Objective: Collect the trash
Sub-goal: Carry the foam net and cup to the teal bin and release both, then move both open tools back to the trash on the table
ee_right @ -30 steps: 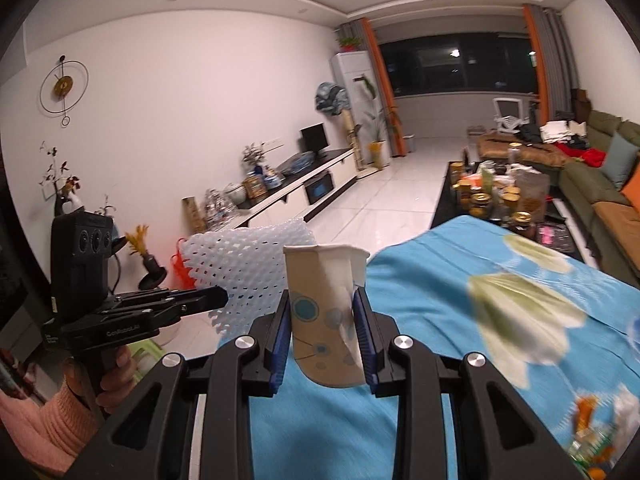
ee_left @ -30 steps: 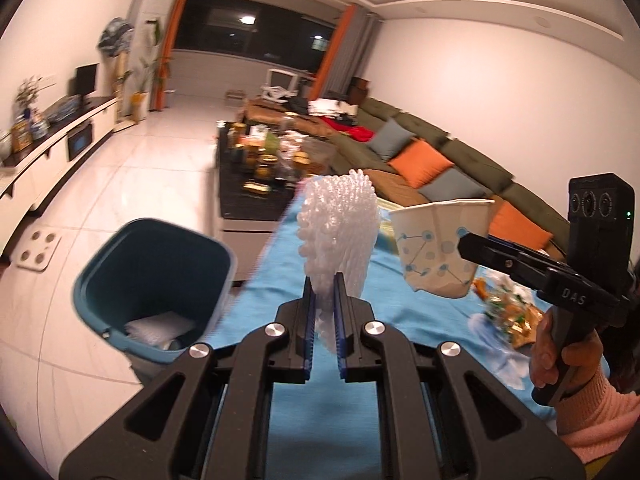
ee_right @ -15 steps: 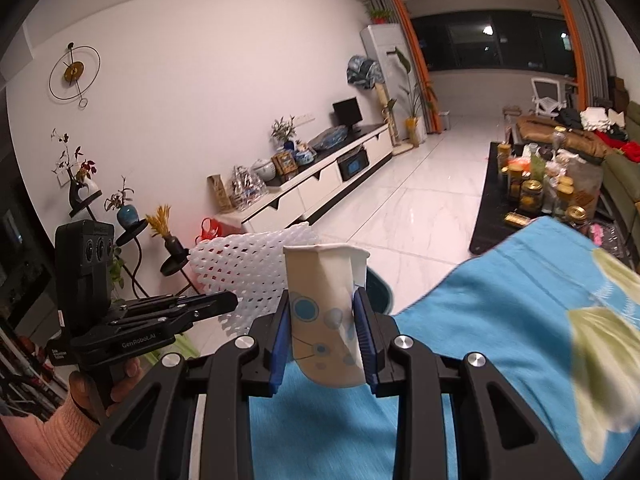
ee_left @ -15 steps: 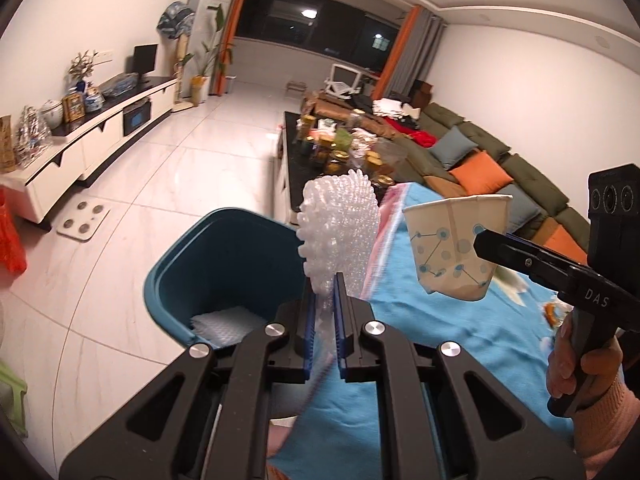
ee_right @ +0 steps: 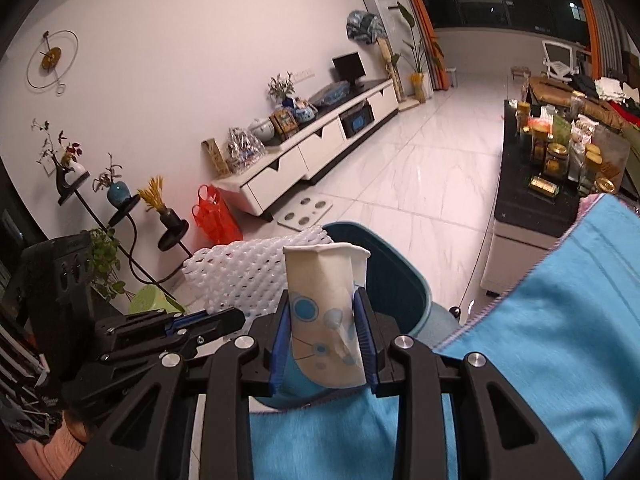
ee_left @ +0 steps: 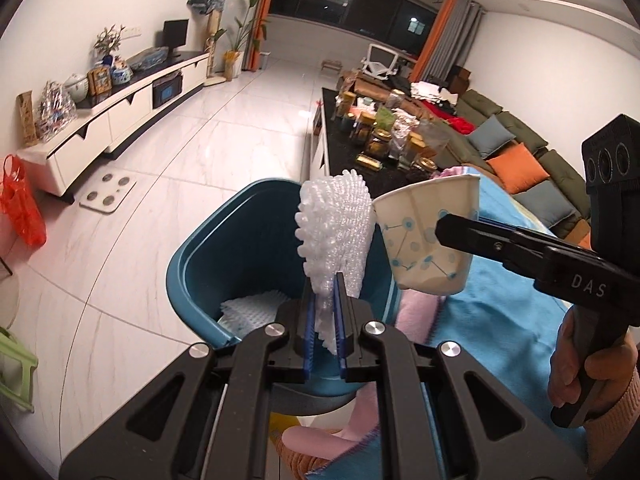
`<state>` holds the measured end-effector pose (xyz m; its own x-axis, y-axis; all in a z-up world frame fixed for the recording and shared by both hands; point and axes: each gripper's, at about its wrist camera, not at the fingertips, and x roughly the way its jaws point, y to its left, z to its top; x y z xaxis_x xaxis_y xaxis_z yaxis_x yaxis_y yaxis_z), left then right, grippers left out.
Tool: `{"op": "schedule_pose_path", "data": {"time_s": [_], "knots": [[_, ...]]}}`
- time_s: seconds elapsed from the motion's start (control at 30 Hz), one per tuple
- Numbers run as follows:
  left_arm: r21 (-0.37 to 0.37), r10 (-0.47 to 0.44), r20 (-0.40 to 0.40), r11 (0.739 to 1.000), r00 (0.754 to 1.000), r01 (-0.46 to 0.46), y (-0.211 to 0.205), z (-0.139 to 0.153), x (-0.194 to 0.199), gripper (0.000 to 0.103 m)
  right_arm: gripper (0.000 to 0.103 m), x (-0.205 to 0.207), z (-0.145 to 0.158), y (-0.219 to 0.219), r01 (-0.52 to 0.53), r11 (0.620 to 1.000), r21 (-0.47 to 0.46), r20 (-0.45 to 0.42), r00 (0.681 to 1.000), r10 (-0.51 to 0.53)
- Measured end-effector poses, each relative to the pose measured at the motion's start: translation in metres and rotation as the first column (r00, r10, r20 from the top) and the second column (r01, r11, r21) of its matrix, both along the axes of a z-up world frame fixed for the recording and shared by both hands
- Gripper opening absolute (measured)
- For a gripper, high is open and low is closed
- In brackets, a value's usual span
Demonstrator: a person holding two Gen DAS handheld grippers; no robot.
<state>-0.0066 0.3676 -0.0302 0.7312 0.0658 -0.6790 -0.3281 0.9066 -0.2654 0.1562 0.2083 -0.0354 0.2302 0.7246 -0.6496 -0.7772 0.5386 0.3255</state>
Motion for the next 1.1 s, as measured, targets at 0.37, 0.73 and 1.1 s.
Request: {"op": "schedule_pose_path", "data": {"time_s": [0.37, 0.73, 1.1], "knots": [[-0.037, 0.045, -0.062, 0.998, 0.997, -0.047, 0.021, -0.03, 0.027, 0.009, 0.029, 0.012, -0.028, 0.041, 0.0, 0.996, -0.092, -0.082, 0.997, -0.008], [-0.062, 0.064, -0.074, 0.996, 0.995, -0.069, 0.023, -0.048, 0.04, 0.028, 0.037, 0.012, -0.032, 0.035, 0.041, 0.992, -0.119, -0.11, 0.992, -0.054], [0.042, -0.015, 0.045, 0.999, 0.999, 0.013, -0.023, -0.001, -0.002, 0.044, 0.053, -0.021, 0.018, -0.04, 0.047, 0.999, -0.013, 0.004, 0.999, -0.047]]}}
